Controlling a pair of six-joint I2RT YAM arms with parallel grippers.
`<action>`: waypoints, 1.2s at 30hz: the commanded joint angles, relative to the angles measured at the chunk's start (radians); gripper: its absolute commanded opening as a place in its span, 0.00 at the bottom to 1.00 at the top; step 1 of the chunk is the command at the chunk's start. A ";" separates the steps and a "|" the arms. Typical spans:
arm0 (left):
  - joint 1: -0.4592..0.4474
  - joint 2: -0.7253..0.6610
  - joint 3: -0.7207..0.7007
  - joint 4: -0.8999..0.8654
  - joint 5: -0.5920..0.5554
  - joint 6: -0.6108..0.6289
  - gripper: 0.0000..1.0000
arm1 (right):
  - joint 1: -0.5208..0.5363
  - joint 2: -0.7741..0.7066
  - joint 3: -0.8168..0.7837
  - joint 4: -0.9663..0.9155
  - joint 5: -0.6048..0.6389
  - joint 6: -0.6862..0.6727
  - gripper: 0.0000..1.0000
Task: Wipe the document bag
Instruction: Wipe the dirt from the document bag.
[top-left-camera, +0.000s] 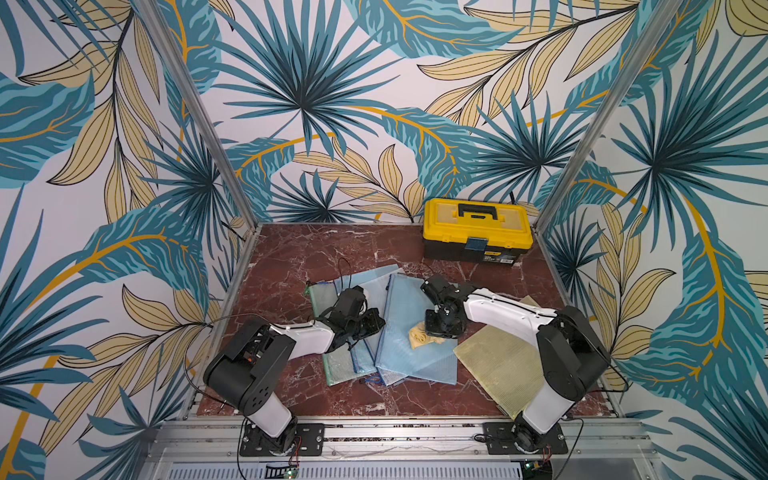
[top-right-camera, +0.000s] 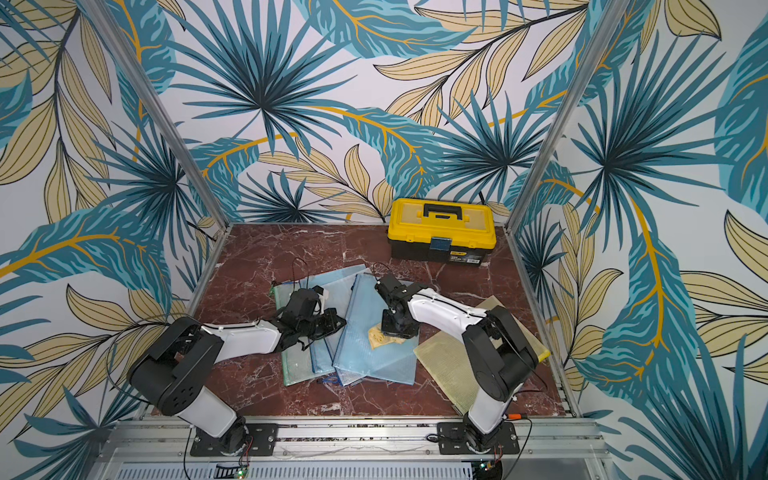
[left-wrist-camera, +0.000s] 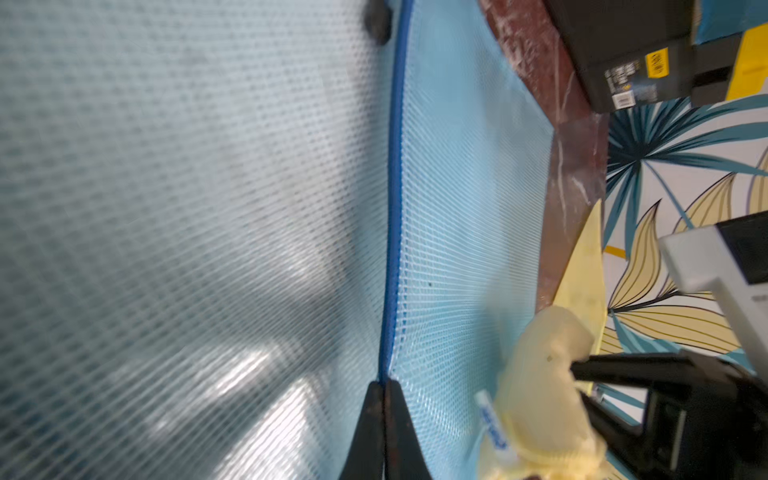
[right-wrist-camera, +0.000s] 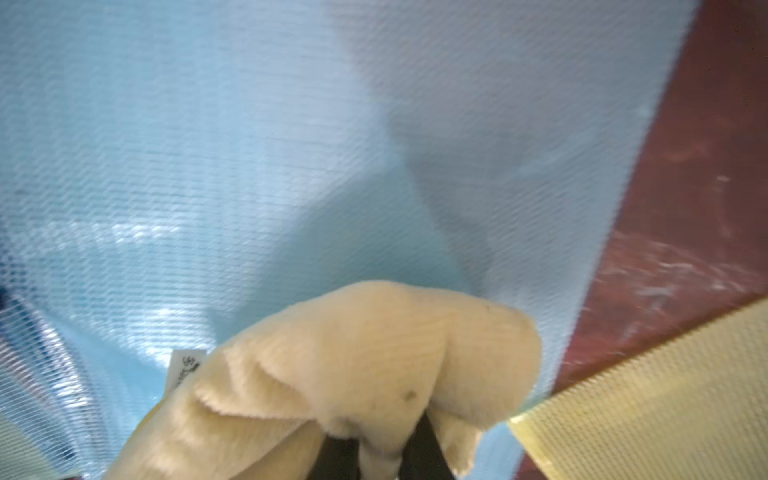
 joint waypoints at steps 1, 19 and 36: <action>0.003 0.024 0.047 0.018 -0.032 -0.051 0.00 | 0.057 0.062 0.071 -0.026 -0.024 0.019 0.00; 0.015 0.033 -0.025 0.018 -0.025 -0.045 0.00 | -0.259 -0.012 -0.144 -0.041 0.021 -0.041 0.00; 0.040 0.035 -0.026 0.017 -0.016 -0.036 0.00 | 0.000 0.060 -0.101 0.055 -0.097 0.121 0.00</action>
